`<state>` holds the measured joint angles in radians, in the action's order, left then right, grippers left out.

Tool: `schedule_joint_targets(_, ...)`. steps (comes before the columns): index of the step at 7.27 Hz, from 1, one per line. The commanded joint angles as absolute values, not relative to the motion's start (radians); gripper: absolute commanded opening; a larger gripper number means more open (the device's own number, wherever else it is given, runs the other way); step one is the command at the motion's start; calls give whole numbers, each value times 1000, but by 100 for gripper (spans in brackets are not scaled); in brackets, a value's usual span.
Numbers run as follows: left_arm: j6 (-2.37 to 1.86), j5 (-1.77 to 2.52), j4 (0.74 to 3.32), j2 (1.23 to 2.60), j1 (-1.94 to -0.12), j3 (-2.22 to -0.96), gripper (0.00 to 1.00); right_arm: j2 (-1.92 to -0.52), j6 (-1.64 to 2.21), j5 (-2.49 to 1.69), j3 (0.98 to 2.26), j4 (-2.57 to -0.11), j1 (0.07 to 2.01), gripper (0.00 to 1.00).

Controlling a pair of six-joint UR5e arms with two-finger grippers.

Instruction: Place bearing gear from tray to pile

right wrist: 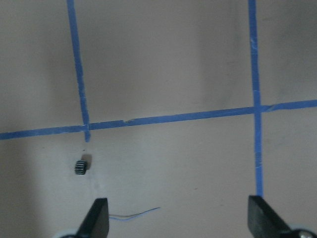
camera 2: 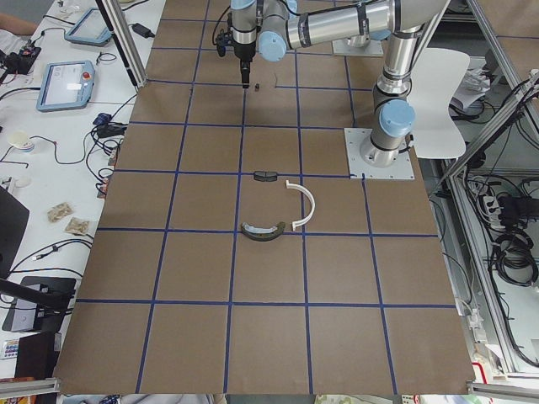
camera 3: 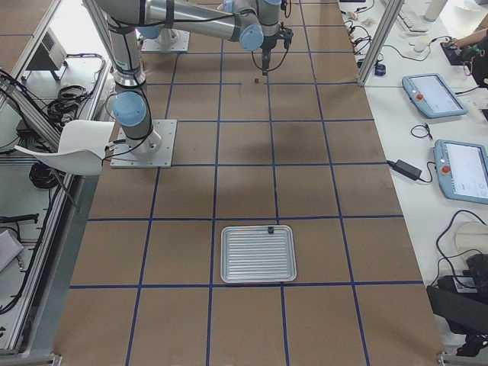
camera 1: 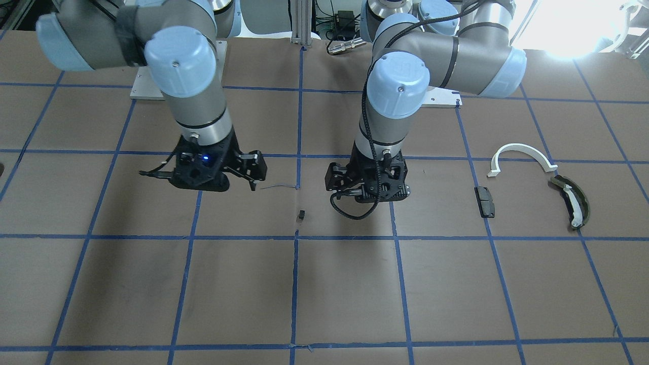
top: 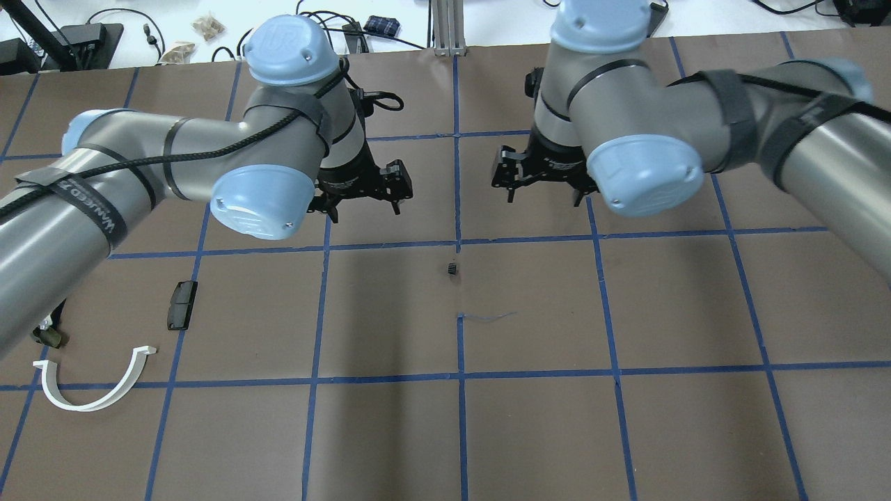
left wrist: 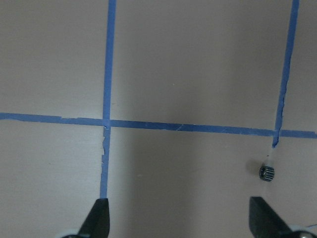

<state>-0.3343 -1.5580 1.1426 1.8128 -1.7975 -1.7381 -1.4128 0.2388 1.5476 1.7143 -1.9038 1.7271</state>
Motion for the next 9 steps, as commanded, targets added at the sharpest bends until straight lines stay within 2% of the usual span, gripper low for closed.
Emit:
schedule_joint_targets(1, -470, -1560, 1068, 1877, -1920, -1740, 100, -1488, -25, 1598, 1713, -1815, 1576, 100)
schedule_joint_targets(5, -498, -1531, 930, 2044, -2005, -1750, 100, -1513, -632, 1666, 1701, -1813, 1121, 100)
schedule_joint_targets(6, -485, -1529, 864, 2081, -2005, -1761, 93, -1462, -819, 1661, 1684, -1815, 1009, 100)
schedule_joint_targets(7, -480, -1528, 814, 2095, -2005, -1759, 80, -1394, -966, 1660, 1639, -1815, 933, 99)
schedule_joint_targets(9, -363, -1542, 813, 2095, -1990, -1758, 80, -1242, -1278, 1629, 1530, -1835, 850, 95)
